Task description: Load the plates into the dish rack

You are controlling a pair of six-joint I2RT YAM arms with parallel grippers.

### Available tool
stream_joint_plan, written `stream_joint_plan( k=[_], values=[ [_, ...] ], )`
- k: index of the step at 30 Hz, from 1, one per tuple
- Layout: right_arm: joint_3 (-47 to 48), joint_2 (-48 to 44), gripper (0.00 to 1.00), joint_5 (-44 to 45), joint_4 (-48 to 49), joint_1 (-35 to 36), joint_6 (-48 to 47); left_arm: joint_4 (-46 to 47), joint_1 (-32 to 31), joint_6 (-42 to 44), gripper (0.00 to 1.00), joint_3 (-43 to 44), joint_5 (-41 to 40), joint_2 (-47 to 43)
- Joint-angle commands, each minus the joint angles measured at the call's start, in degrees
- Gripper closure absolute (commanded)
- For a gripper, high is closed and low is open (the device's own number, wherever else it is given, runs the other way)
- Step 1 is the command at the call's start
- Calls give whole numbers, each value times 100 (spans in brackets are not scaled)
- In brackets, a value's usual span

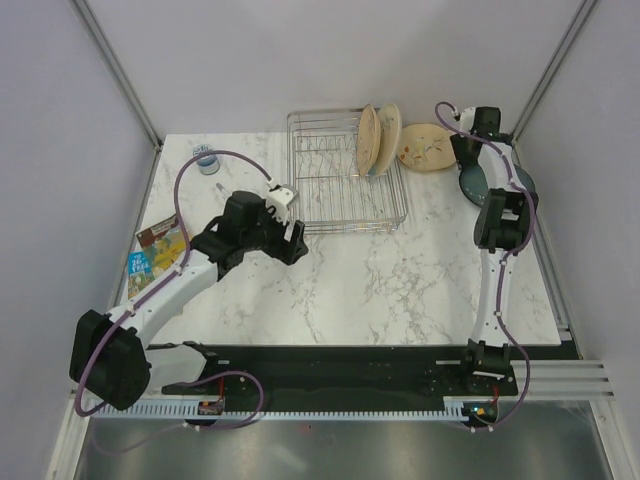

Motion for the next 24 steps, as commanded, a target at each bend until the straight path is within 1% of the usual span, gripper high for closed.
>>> stream_joint_plan(
  k=[1,4,5,8,11,14,15,17,21,24],
  values=[
    [143,-106,38,-361,336,-431,614,36,-160,174,13,45,359,148],
    [-146,-211,38,-721,362,-528,833,212,-283,112,13,80,351,288],
    [-495,-385,38,-879,415,-572,886,265,-353,77,13,89,342,315],
    [-1155,-746,38,-1011,617,-590,1062,362,-424,-28,12,124,333,464],
    [-1587,-957,38,-1117,627,-599,1167,397,-512,-55,12,194,315,561],
    [-1991,-1203,37,-1354,626,-599,1089,502,-600,-108,12,195,289,614],
    [-2071,-1265,37,-1625,644,-590,1063,537,-626,-117,11,186,280,631],
    [-2360,-1528,36,-1785,758,-599,1114,546,-670,-125,11,186,263,675],
    [-2915,-2082,36,-2014,1424,-704,1570,546,-741,-125,11,177,245,675],
    [-3372,-2425,37,-1752,1855,-783,1730,546,-776,-125,11,168,236,649]
  ],
)
